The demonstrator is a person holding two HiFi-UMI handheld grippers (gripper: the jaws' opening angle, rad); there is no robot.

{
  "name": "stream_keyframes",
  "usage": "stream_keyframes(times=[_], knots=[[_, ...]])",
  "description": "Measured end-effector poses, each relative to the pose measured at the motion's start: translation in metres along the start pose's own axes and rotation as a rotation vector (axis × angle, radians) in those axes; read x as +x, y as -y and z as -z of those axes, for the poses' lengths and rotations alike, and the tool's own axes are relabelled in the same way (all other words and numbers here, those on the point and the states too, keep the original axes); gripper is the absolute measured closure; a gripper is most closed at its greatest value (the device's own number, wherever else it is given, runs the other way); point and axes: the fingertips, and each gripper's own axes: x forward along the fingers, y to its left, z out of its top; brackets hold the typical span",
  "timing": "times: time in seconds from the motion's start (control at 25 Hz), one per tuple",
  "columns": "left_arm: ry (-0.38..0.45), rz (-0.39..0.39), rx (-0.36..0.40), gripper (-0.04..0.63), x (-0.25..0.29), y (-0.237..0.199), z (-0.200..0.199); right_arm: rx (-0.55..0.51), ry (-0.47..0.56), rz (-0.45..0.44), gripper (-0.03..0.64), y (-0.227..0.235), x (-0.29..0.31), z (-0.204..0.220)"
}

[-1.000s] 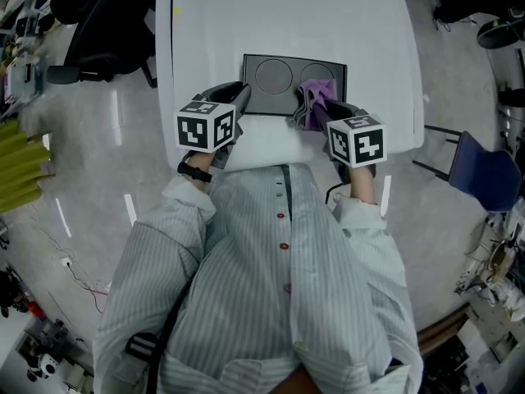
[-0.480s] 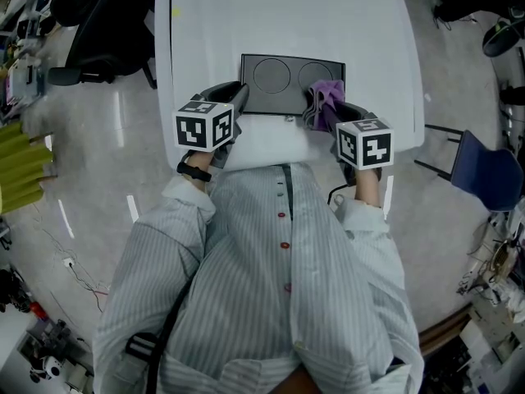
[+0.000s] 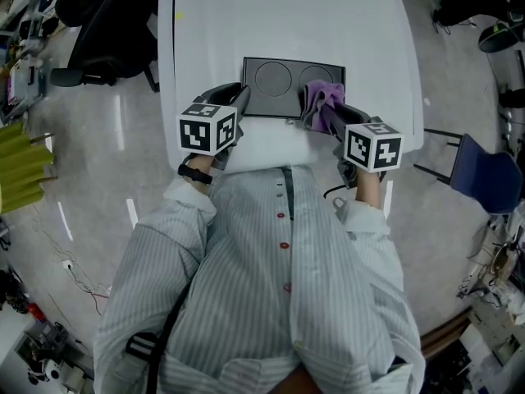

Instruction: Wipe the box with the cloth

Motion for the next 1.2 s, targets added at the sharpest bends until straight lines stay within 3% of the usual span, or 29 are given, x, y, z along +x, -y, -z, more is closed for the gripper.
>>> stream_keyframes(times=[0.28, 0.6, 1.0, 1.2], knots=[[0.093, 0.037, 0.0, 0.526, -0.018, 0.01, -0.03, 0.012, 0.144, -0.072, 0.561, -0.018, -0.018, -0.029], [0.234, 0.124, 0.029, 0.532, -0.044, 0.043, -0.081, -0.053, 0.293, -0.17, 0.561, -0.055, -0.043, -0.076], [0.421, 0.233, 0.158, 0.563, -0.091, 0.105, -0.139, -0.171, 0.523, -0.214, 0.561, -0.096, -0.091, -0.134], [0.501, 0.258, 0.187, 0.58, -0.113, 0.121, -0.153, -0.2, 0.57, -0.215, 0.561, -0.108, -0.107, -0.145]])
